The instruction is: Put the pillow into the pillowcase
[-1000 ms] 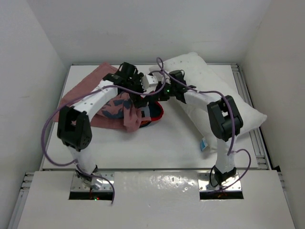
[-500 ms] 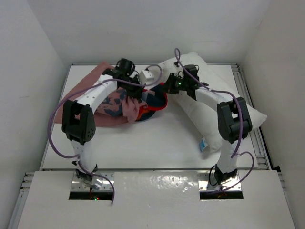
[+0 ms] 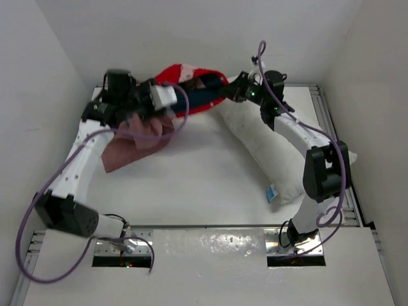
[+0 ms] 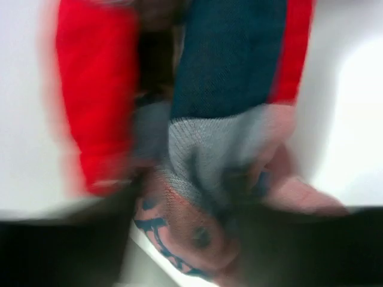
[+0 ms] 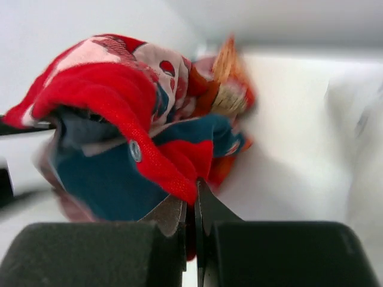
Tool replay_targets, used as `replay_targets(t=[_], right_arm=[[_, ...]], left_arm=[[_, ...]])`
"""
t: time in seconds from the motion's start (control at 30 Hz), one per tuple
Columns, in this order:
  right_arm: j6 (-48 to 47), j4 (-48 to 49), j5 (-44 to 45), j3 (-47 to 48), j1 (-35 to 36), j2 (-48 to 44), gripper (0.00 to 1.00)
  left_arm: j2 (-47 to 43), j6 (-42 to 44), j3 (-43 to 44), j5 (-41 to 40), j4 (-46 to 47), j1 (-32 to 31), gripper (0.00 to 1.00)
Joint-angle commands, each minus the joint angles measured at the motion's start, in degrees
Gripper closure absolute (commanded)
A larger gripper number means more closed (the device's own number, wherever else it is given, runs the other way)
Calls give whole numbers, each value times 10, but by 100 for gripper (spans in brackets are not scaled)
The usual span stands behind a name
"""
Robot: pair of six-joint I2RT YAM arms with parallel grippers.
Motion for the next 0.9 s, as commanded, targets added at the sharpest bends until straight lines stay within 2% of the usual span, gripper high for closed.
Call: replay_targets(t=[0.0,0.03,0.07,0.17,0.23,0.27,0.3,0.4,0.53,0.63,0.77,0.87], right_arm=[[14,27,-22,-110,33,-1,100],[31,26,-28,-127,39,-1,100],[42,26,-32,-142,46,-1,100],[48,2,-34,-180,50,-6,100],[15,-29,-18,-175,56,-2,100],[1,-66,-14,-165,61,1,100],[-6,-82,-11,-147,64,5,100],[-10,-115,-18,-123,67,20,100],[8,-111,14,-132,63,12,100],[31,-103,29,-144,55,4,100],[35,-99,38,-164,49,-4,100],[33,-114,39,-163,49,-1,100]], left_arm=[[-83,126,-182,-12,-119,-37,21],[-98,132,-215,-4,-138,-43,1],[-110,133,-257,-1,-152,-48,0],[-135,70,-266,9,-133,-55,0],[-131,0,-261,1,-45,-54,0],[-128,-42,-261,-12,29,-61,0],[-114,-58,-263,-24,56,-64,0],[-63,-60,-258,-68,81,-84,0],[-6,-70,-265,-69,73,-97,0],[17,-79,-288,-65,102,-99,0],[31,-84,-356,-67,241,-107,1],[42,-107,-385,-41,307,-127,1]])
